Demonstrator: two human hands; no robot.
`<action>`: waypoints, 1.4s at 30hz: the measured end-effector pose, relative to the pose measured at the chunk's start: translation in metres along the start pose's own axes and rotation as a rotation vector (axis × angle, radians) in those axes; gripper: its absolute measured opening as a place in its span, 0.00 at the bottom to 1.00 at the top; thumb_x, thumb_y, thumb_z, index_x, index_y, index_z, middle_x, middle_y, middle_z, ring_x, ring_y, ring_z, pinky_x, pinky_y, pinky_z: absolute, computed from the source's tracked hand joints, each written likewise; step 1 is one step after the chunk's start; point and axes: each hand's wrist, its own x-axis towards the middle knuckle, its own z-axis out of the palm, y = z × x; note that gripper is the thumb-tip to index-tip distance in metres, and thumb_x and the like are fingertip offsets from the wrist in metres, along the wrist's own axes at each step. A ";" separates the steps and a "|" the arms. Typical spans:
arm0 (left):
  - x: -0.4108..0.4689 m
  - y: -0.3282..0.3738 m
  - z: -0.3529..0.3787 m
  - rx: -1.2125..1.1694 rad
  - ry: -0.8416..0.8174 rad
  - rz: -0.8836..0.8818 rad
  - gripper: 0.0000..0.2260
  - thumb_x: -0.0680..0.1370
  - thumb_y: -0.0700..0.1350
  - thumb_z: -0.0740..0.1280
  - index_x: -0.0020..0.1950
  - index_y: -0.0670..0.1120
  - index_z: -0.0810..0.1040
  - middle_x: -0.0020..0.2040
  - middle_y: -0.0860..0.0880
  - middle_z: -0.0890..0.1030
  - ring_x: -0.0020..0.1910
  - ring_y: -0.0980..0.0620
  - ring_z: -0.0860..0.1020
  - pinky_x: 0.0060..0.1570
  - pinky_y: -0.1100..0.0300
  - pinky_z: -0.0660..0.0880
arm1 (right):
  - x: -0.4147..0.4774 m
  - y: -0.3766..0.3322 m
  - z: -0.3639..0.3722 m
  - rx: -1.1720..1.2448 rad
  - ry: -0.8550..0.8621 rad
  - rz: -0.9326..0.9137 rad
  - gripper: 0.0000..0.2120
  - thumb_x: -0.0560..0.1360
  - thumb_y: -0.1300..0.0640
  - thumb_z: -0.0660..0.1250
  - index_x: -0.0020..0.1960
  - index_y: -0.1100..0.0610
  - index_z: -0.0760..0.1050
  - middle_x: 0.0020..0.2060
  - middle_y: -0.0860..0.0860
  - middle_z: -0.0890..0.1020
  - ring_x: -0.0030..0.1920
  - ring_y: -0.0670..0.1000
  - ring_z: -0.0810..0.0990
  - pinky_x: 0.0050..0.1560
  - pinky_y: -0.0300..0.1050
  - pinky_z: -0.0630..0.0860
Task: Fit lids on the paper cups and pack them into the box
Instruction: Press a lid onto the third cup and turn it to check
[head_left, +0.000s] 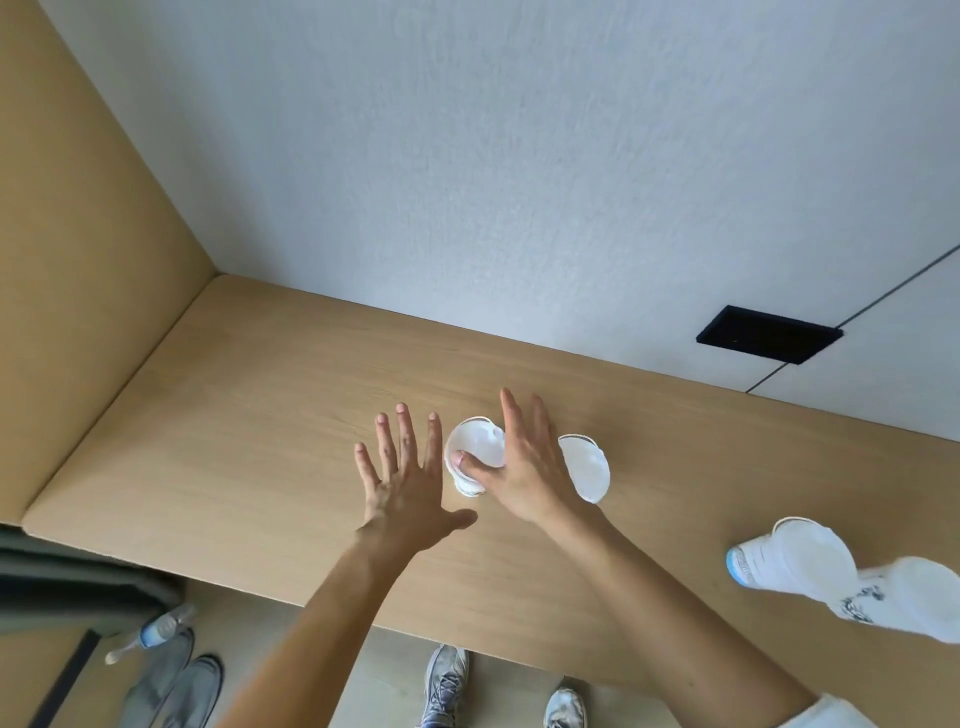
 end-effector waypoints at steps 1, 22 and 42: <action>-0.008 0.009 -0.010 -0.011 0.045 0.016 0.61 0.70 0.76 0.65 0.80 0.48 0.26 0.79 0.37 0.25 0.78 0.33 0.27 0.77 0.31 0.40 | -0.008 0.005 -0.013 0.014 0.026 -0.017 0.53 0.73 0.30 0.69 0.85 0.50 0.46 0.84 0.60 0.48 0.84 0.60 0.48 0.80 0.57 0.58; -0.050 0.342 0.101 0.142 -0.224 0.316 0.63 0.70 0.68 0.73 0.80 0.52 0.25 0.78 0.38 0.23 0.78 0.32 0.28 0.80 0.38 0.39 | -0.130 0.301 -0.167 -0.112 0.003 0.237 0.54 0.73 0.36 0.73 0.85 0.49 0.43 0.83 0.60 0.43 0.83 0.62 0.44 0.80 0.56 0.50; -0.126 0.302 0.135 0.181 -0.192 0.192 0.55 0.74 0.67 0.70 0.81 0.56 0.30 0.73 0.40 0.19 0.78 0.31 0.28 0.79 0.36 0.38 | -0.177 0.282 -0.110 -0.050 -0.043 -0.037 0.49 0.77 0.47 0.74 0.85 0.53 0.46 0.78 0.57 0.63 0.80 0.58 0.59 0.78 0.47 0.55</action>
